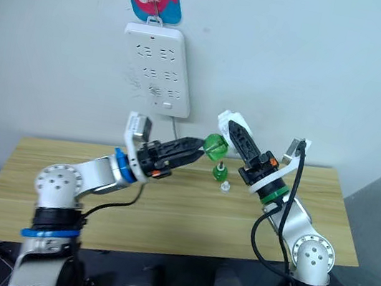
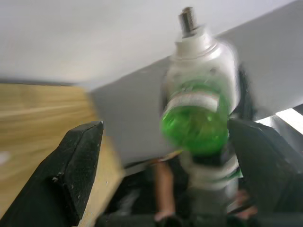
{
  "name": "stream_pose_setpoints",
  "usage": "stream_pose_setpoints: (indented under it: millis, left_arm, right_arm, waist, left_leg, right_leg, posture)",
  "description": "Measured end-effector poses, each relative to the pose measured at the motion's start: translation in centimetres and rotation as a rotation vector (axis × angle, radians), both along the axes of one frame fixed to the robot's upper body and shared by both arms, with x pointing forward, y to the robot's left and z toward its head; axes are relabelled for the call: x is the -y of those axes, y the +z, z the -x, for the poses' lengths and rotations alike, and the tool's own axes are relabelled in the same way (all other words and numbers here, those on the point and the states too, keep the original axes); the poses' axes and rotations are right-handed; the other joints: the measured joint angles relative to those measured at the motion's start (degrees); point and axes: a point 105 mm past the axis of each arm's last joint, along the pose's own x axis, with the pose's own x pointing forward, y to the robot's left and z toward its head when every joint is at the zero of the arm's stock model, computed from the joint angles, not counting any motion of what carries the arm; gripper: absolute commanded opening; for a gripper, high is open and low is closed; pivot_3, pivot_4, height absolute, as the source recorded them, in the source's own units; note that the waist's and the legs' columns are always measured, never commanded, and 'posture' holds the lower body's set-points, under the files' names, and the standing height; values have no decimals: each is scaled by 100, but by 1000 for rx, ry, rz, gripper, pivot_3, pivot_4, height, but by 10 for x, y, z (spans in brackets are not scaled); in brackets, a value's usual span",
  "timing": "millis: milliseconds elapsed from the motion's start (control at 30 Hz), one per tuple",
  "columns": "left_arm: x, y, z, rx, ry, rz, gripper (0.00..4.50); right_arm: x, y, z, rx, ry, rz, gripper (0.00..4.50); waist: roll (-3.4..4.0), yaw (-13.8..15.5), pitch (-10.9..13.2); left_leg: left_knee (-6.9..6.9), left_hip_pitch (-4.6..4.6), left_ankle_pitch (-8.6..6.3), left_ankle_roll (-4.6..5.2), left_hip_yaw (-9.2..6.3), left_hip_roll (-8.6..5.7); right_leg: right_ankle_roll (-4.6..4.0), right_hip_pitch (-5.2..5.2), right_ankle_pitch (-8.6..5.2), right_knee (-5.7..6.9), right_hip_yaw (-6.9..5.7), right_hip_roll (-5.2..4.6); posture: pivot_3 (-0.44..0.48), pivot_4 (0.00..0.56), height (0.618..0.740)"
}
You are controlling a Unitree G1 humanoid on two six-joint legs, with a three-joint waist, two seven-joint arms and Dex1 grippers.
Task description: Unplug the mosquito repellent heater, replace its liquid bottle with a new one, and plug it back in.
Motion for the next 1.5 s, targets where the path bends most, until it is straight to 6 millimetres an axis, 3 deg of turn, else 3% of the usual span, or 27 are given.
stream_pose_setpoints:
  millis: [100,167,267,467,633,967,1100,1500]
  left_arm:
    - [-18,-14,1,89,78,-183,4500]
    - [-31,-15,-5,185,161,-280,4500]
    - [-49,-5,-18,341,293,-376,4500]
    - [-72,29,-44,541,450,-455,4500]
    - [-77,44,-54,615,428,-461,4500]
    - [-74,62,-76,696,353,-465,4500]
    - [-67,61,-84,695,314,-455,4500]
    - [-51,69,-85,733,191,-429,4500]
  right_arm:
    - [7,-1,-1,55,-72,143,3034]
    - [10,-2,-3,129,-136,333,3034]
    - [6,-7,-2,274,-189,624,3034]
    - [-6,-6,7,521,-237,891,3033]
    - [-10,-1,12,617,-251,945,3032]
    - [-17,-9,20,614,-189,940,3026]
    - [-19,-11,20,604,-178,940,3025]
    - [-25,-11,24,589,-144,916,3025]
  waist:
    - [0,31,0]
    - [1,74,-1]
    - [0,159,-1]
    - [-2,177,-2]
    - [-6,165,-6]
    - [-8,154,-7]
    - [-8,150,-7]
    - [-8,132,-7]
  left_leg:
    - [0,0,0,-1,3,-3]
    - [1,0,0,-1,7,-4]
    - [1,0,0,-1,7,-1]
    - [4,-5,0,-1,9,-4]
    - [2,-5,0,-1,4,-3]
    - [6,-5,1,-1,0,-3]
    - [7,-5,1,-1,-1,-4]
    - [7,-5,1,-1,-5,-3]
  right_leg:
    - [0,-1,0,-2,2,-3]
    - [0,-2,0,-5,4,-4]
    - [1,-5,0,-7,3,-2]
    - [1,-5,0,-8,3,-6]
    - [0,-5,1,-6,-2,-6]
    - [-1,-4,1,-1,-6,-6]
    - [-1,-4,1,2,-8,-6]
    - [-1,-4,1,7,-11,-6]
  posture:
    - [-215,204,736]
    - [-212,203,736]
    - [-203,200,736]
    - [-205,193,736]
    - [-213,189,736]
    - [-221,193,736]
    - [-225,196,736]
    - [-229,198,736]
